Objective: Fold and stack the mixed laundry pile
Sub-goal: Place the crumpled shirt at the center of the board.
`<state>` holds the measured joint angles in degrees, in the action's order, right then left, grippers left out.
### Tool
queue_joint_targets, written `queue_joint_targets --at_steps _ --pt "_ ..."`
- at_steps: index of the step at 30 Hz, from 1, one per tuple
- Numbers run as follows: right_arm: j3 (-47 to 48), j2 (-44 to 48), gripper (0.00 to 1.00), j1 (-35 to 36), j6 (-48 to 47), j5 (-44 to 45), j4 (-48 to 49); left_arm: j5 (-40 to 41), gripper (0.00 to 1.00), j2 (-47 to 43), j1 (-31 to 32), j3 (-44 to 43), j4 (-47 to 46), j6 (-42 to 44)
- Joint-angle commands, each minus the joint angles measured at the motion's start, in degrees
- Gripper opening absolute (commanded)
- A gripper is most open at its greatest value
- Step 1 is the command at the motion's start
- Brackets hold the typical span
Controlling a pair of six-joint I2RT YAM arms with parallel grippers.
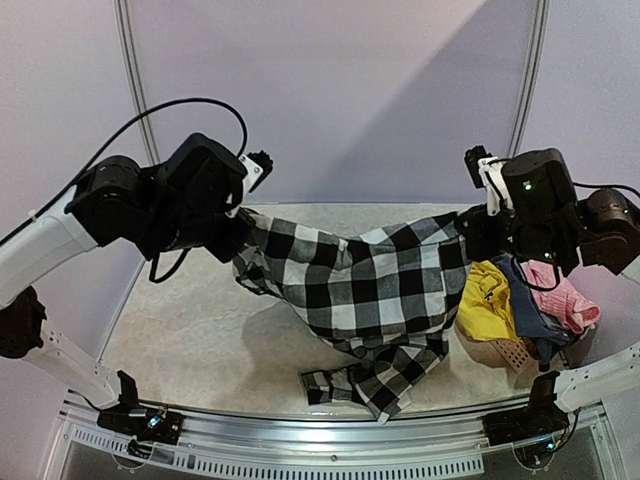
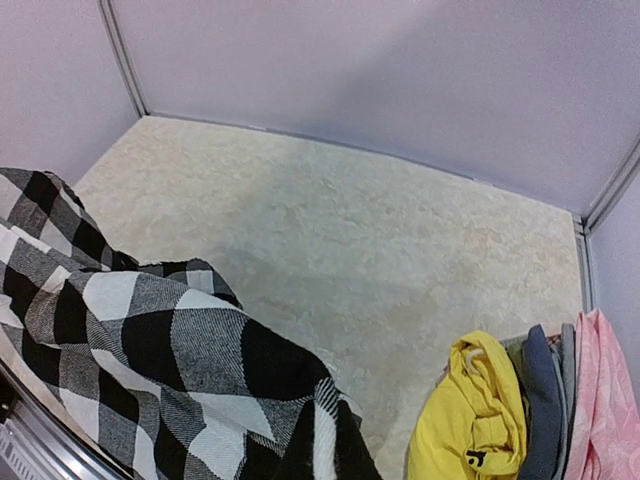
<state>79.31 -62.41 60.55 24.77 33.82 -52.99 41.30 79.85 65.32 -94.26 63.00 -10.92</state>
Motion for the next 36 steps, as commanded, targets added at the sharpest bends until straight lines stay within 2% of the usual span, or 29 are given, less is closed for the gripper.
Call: queue_joint_targets --at_steps 1,10,18,26,29,33,35,36 --pt "6.0 0.3 0.00 -0.4 -8.2 -2.3 4.8 2.8 0.00 -2.7 -2.0 -6.5 3.3 4.3" --pt "15.5 -1.6 0.00 -0.4 -16.7 -10.0 11.8 3.2 0.00 -2.5 -2.4 -22.4 5.6 10.9" --pt "20.9 -2.2 0.00 -0.4 -23.8 -16.2 20.9 3.0 0.00 -1.5 -2.4 -34.8 3.6 16.7" --pt "24.4 -2.5 0.00 -0.4 -26.9 -19.1 21.6 -2.9 0.00 -4.5 -2.4 -38.2 0.1 20.8" --pt "23.5 -1.9 0.00 -0.4 -26.7 -19.2 22.5 -4.8 0.00 -6.3 -2.4 -35.0 -0.7 20.3" --pt "15.5 -0.9 0.00 -0.4 -25.7 -15.6 23.9 -2.0 0.02 -11.9 -2.5 -15.8 -6.3 19.2" --pt "9.3 -1.5 0.00 -0.4 -21.9 -10.1 23.8 0.1 0.14 -13.9 -4.1 -5.4 -7.5 14.1" --pt "6.9 -2.1 0.00 -0.4 -19.1 -7.0 22.6 -1.6 0.30 -14.8 -6.2 -1.0 -7.5 10.5"
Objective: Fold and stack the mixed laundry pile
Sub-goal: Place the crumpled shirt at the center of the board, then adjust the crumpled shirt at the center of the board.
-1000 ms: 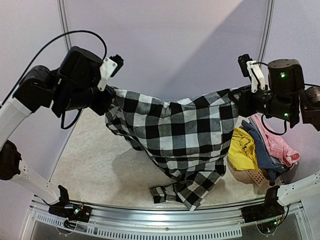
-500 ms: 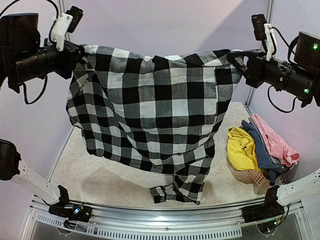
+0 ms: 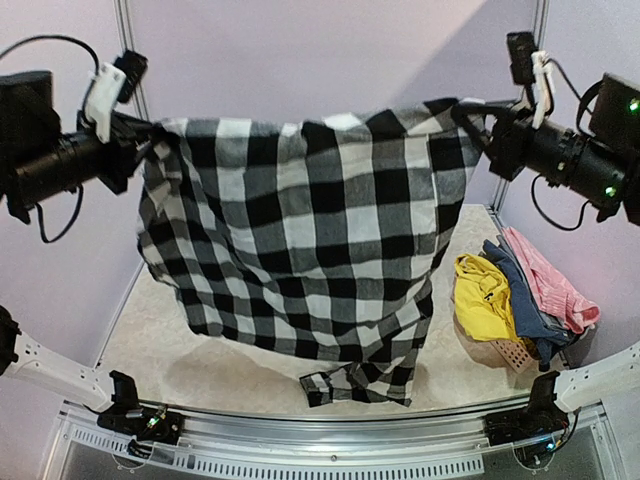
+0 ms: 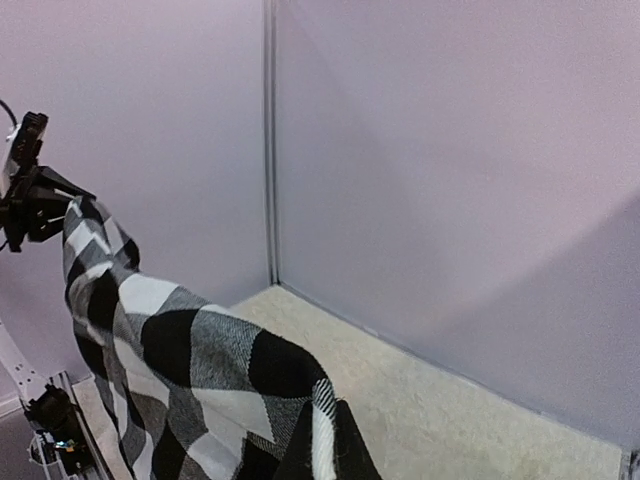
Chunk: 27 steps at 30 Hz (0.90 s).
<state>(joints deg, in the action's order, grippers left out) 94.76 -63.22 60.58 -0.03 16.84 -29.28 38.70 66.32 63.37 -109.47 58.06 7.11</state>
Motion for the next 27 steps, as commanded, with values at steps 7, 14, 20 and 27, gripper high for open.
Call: queue_joint_targets --at_steps 7,14,20,27 --pt "-5.2 -19.8 0.75 -0.4 29.5 20.0 -26.1 -17.7 0.99 4.5 -18.2 33.2 3.3 -27.6" --pt "-9.5 -22.9 0.99 -0.9 36.9 16.9 -30.9 -22.0 0.99 5.3 -19.4 40.6 6.0 -32.9" --pt "-16.5 -15.3 0.99 -2.8 37.7 14.6 -25.1 -25.1 0.94 2.8 -21.3 47.8 1.4 -37.0" --pt "-19.2 -12.6 0.99 -6.0 35.3 9.4 -21.4 -32.0 0.88 7.3 -30.9 50.4 -7.8 -33.8"
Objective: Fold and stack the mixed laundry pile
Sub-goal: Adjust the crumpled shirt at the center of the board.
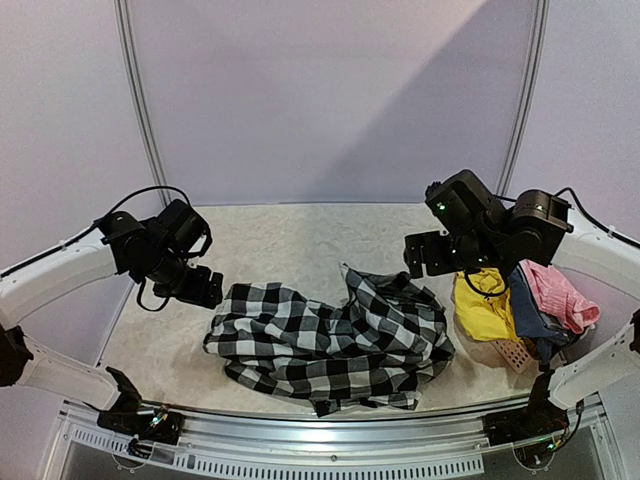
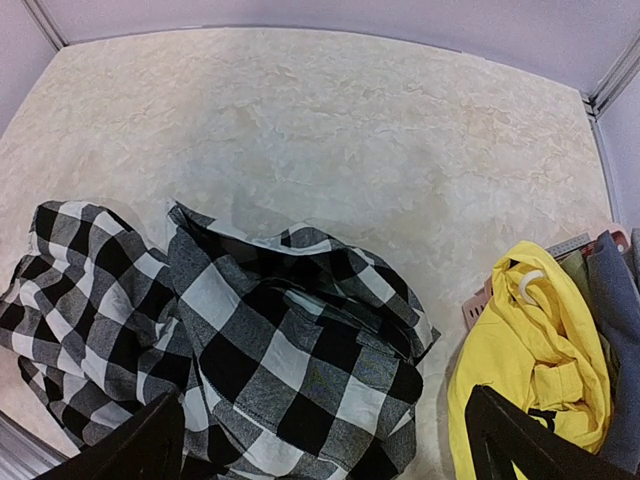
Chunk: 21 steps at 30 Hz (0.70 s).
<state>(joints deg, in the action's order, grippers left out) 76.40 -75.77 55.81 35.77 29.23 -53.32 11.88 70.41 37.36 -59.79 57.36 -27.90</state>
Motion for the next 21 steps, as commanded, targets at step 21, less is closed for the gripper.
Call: queue_joint_targets --at_steps 21 --pt "10.9 -13.3 0.96 -11.0 4.6 -9.1 0.7 -29.1 0.55 38.6 -16.4 -12.9 -18.5 11.4"
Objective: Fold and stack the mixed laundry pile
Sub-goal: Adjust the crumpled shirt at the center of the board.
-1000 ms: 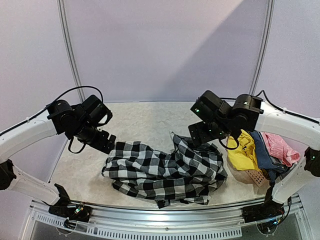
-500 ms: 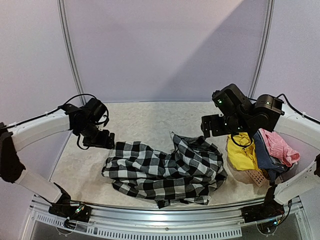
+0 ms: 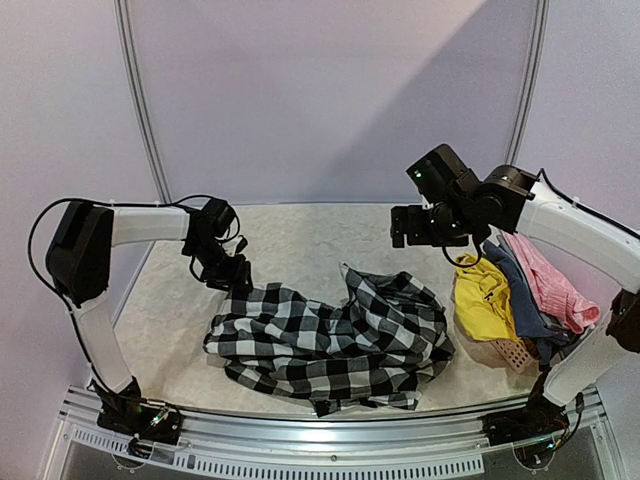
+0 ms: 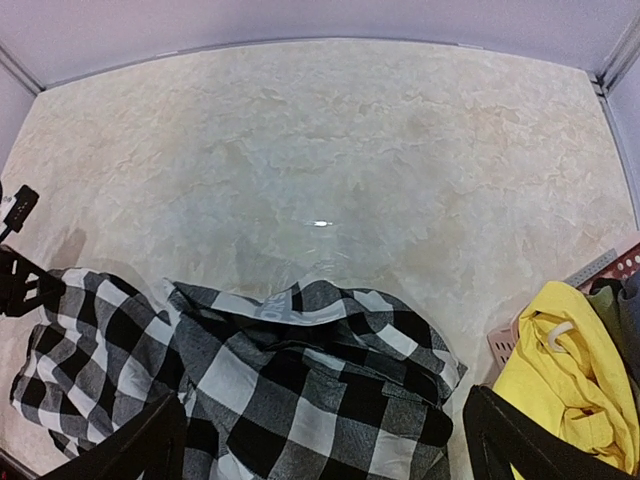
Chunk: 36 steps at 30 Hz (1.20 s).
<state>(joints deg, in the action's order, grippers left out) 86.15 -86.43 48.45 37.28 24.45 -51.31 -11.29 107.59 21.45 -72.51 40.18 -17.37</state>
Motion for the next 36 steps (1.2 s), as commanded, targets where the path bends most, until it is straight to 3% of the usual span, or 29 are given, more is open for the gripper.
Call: queue_joint_targets --at_steps 1,7,10,14,22,36 --pt "1.1 -3.0 0.95 -4.1 3.6 -5.5 -0.6 -6.5 0.51 1.4 -0.5 0.5 -1.6 0.9" --pt "-3.4 -3.7 0.90 -4.5 -4.2 -17.5 8.4 -8.0 0.14 0.6 -0.6 2.2 -1.9 2.5" --pt "-7.3 -3.7 0.83 -6.7 -8.5 -25.7 10.9 -6.8 0.01 -0.3 -0.7 2.0 -1.0 2.6" --pt "-9.6 -5.2 0.73 -9.8 -13.8 -31.1 10.9 -4.0 0.00 -3.4 -1.8 3.4 -0.4 1.1" --pt "-6.9 -14.4 0.66 -11.1 -26.3 -33.4 9.5 -1.9 0.00 -3.9 -2.0 2.2 1.2 1.0" --pt "2.1 -29.6 0.60 -11.3 -30.6 -32.2 8.6 -0.9 0.00 -1.9 -2.1 -1.8 4.5 3.1"
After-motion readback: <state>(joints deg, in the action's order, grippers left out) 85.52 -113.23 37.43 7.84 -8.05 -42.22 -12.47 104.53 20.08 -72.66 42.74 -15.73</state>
